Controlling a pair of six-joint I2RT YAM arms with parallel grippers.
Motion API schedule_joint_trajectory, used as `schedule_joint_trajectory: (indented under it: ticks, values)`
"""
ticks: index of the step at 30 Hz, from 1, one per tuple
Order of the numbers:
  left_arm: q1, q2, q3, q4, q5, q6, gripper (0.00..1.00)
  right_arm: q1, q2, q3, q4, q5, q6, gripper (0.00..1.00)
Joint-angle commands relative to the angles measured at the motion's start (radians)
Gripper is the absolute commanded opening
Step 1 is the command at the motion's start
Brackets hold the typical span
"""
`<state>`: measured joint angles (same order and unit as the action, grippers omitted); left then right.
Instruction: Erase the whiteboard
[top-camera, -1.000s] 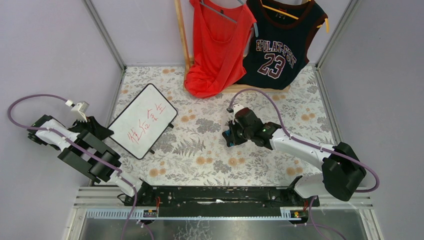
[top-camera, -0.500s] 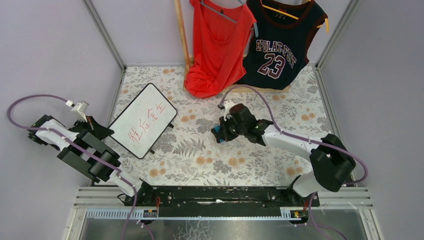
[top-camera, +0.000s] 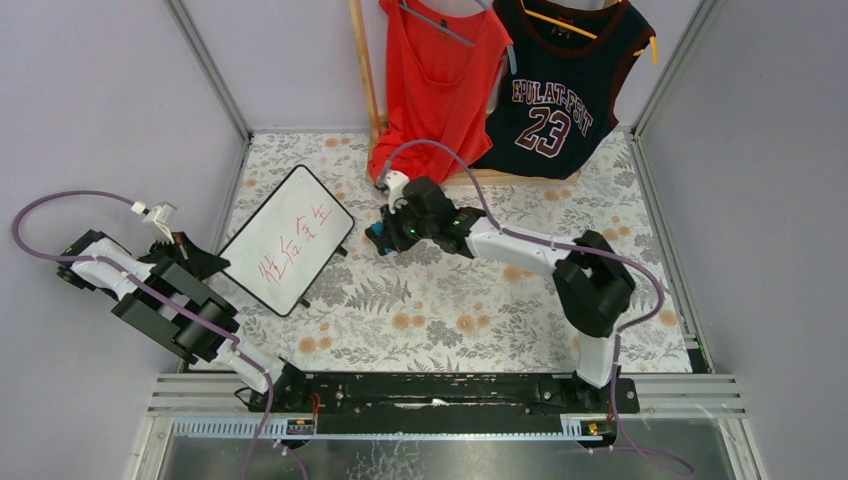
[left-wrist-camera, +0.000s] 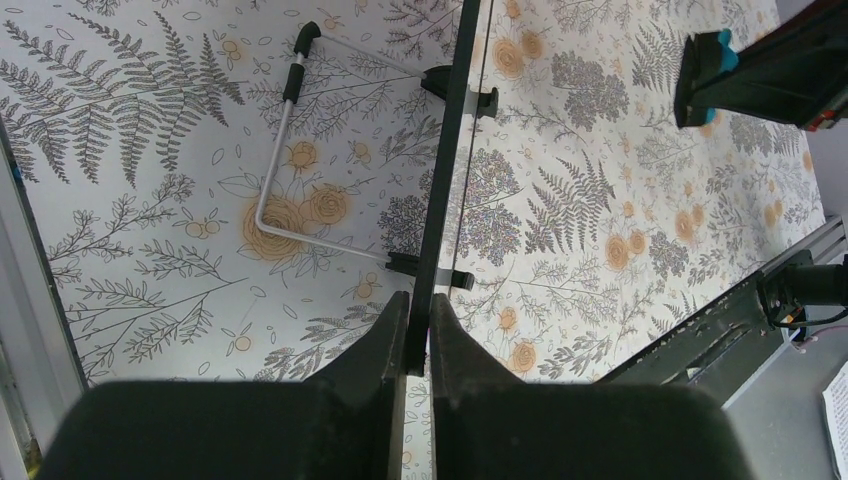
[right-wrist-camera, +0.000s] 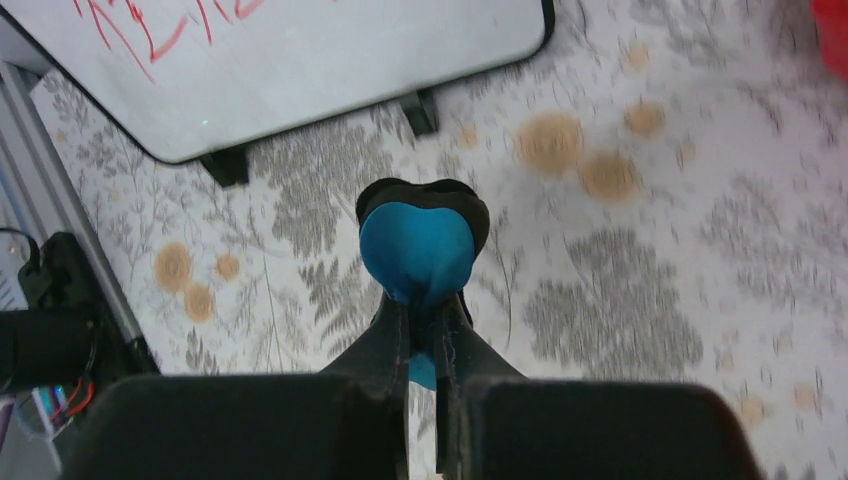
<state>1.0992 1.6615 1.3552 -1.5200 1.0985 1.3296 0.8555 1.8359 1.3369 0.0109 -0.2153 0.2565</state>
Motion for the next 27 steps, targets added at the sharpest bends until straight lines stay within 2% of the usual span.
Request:
schedule_joint_trajectory:
  ticks: [1,5,11,18,22,27]
  values:
    - [0.011,0.047,-0.006,0.069,-0.041,0.019,0.00,0.013,0.121,0.199,0.016,-0.030,-0.076,0.00]
    - [0.012,0.044,-0.007,0.068,-0.050,0.020,0.00,0.016,0.240,0.370,0.012,-0.005,-0.098,0.00]
    - [0.011,0.041,-0.009,0.069,-0.063,0.023,0.00,0.022,0.380,0.515,0.089,0.057,-0.124,0.00]
    - [0.010,0.031,-0.028,0.069,-0.076,0.033,0.00,0.025,0.607,0.834,0.033,0.080,-0.141,0.00]
    - [0.012,0.014,-0.028,0.069,-0.081,0.034,0.00,0.030,0.612,0.784,0.173,0.085,-0.156,0.00]
    - [0.012,-0.001,-0.031,0.069,-0.078,0.030,0.00,0.035,0.614,0.788,0.194,0.084,-0.137,0.00]
